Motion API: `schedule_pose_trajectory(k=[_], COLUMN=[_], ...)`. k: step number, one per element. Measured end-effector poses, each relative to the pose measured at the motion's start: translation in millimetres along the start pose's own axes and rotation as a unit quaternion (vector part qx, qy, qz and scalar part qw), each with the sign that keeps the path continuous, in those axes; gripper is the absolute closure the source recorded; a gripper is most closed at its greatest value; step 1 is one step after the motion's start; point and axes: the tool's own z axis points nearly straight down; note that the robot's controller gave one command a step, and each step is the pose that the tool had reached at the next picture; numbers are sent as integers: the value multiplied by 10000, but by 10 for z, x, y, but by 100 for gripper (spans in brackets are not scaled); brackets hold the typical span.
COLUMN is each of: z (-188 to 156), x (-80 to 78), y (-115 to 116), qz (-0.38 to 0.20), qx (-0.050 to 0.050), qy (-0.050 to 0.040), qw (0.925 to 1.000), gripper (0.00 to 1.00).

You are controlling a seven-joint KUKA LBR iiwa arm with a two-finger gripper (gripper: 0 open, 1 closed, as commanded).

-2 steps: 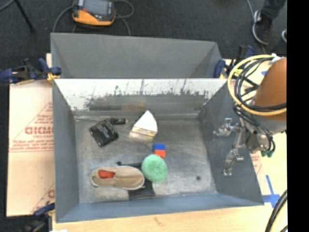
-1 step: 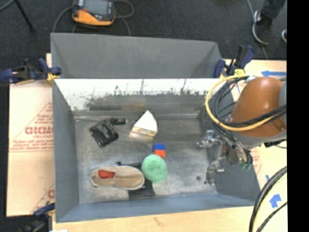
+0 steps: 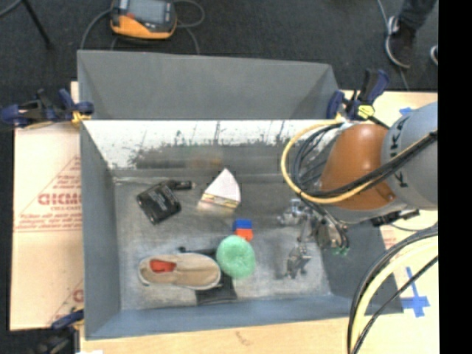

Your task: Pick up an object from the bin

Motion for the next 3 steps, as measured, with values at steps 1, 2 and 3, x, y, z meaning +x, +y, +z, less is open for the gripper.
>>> schedule_pose_trajectory(k=[1,2,3], z=[211,185,161], x=[-106,-78,-52], y=[-31,197,349], qz=[359,-586,-1494], qx=[-1,11,-8], qy=[6,20,32], qw=[9994,9983,9888], gripper=[0,0,0])
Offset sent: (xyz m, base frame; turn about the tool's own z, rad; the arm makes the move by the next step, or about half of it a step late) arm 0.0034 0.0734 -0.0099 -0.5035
